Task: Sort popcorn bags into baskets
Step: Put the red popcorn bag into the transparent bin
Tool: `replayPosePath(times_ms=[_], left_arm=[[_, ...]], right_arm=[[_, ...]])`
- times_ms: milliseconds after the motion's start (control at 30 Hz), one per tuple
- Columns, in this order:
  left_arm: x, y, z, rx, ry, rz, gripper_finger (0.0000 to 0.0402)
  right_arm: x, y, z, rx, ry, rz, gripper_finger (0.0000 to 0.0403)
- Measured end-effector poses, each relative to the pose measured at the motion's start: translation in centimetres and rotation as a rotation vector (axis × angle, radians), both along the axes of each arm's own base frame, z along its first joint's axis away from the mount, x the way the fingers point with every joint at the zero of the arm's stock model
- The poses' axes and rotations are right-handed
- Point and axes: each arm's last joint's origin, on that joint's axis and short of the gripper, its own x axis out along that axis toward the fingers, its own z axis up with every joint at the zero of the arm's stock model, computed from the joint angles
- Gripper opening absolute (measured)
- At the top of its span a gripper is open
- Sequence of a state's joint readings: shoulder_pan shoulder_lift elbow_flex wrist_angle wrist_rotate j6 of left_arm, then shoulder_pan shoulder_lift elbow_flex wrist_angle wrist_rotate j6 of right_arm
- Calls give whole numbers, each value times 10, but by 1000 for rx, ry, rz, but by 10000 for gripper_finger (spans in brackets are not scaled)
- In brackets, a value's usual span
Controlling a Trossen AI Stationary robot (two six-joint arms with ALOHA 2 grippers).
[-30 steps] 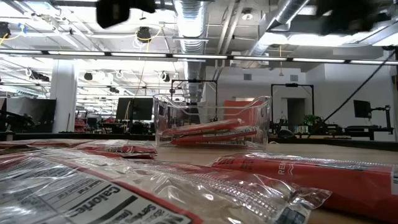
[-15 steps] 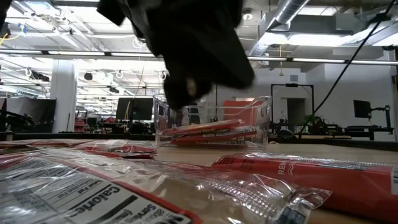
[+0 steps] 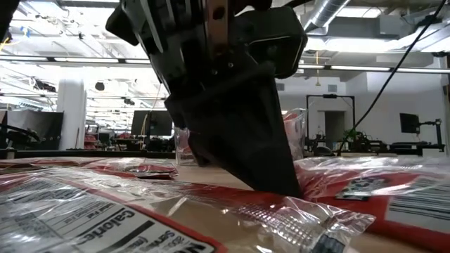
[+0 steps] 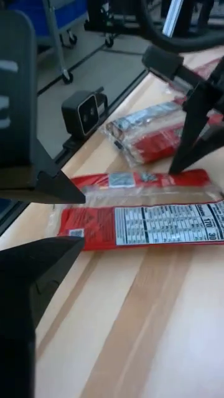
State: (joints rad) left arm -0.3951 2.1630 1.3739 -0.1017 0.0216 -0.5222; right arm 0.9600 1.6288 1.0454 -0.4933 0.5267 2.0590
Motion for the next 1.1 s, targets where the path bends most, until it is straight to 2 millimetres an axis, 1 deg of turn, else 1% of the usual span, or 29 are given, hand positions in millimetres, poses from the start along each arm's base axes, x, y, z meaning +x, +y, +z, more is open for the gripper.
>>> replayPosePath(times_ms=[100,200,267,333,433,500,567,700,867,933,1000,1100], left_arm=[[0,5,0,7,20,5,0],[1,8,-3,3,33,9,0],[1,9,-4,2,37,11,0],[2,10,-10,4,50,15,0],[2,10,-13,-1,60,15,0],[2,10,-15,-1,64,16,0],[2,10,-15,0,62,16,0],[4,13,-15,12,51,18,0],[7,18,-16,5,40,31,0],[7,19,-16,6,39,33,0],[7,20,-16,10,36,38,0],[7,20,-16,10,36,39,0]], right_arm=[[2,-1,0,-34,-1,56,122],[7,-2,-2,-55,31,133,142],[13,-5,-8,-74,65,159,167],[21,-9,-15,-107,92,172,201],[32,-20,-28,-138,164,143,253],[41,-26,-34,-142,189,141,278],[52,-30,-37,-150,169,173,293],[71,-34,-43,-126,146,291,301],[84,-38,-62,-109,174,338,301],[91,-36,-64,-97,136,376,299],[92,-35,-65,-103,115,404,287],[94,-36,-64,-103,112,402,249]])
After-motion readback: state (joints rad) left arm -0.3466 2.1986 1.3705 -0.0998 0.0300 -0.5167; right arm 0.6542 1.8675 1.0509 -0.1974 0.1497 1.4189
